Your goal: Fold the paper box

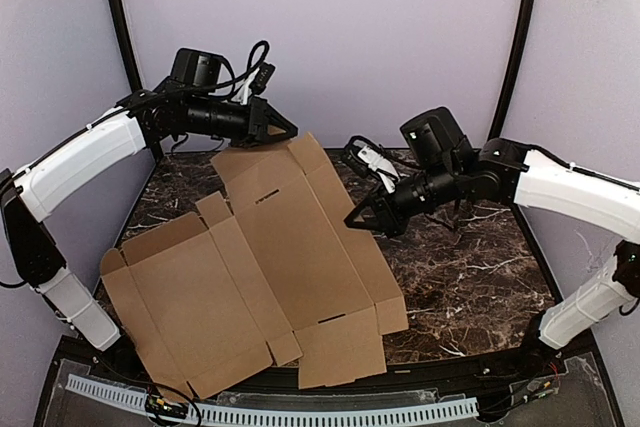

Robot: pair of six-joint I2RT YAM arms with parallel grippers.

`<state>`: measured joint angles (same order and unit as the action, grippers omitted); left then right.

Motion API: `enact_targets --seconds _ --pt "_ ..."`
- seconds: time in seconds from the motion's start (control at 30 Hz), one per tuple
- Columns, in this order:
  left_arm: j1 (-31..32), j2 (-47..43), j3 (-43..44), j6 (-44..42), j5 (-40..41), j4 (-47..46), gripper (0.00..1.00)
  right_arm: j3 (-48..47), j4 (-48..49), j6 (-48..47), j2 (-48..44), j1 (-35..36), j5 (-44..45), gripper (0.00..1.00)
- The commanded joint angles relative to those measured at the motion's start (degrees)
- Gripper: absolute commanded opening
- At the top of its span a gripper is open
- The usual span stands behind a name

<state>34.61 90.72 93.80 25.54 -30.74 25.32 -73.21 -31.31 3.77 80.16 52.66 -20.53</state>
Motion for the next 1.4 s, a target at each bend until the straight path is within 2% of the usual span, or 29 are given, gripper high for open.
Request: enact_targets --seconds 0.0,0.53,1.0,1.37 --pt "0.29 0.32 0.03 -0.6 -3.58 -1.3 0.08 -2.75 1.44 -3.49 1.03 1.9 -0.59 0.0" --pt "1.79 -5.78 -6.75 -4.71 -7.16 0.08 0.08 -9.91 -2.71 1.88 6.02 1.83 8.59 0.0" --pt "5.0 -10.62 -13.48 -5.2 -4.67 -2.78 0.08 -13.65 -2.74 5.88 8.95 1.83 9.35 0.0" --pt "6.12 -7.53 -14.6 -3.48 -3.75 -6.67 0.08 -13.0 -1.25 5.87 8.54 2.04 6.43 0.0"
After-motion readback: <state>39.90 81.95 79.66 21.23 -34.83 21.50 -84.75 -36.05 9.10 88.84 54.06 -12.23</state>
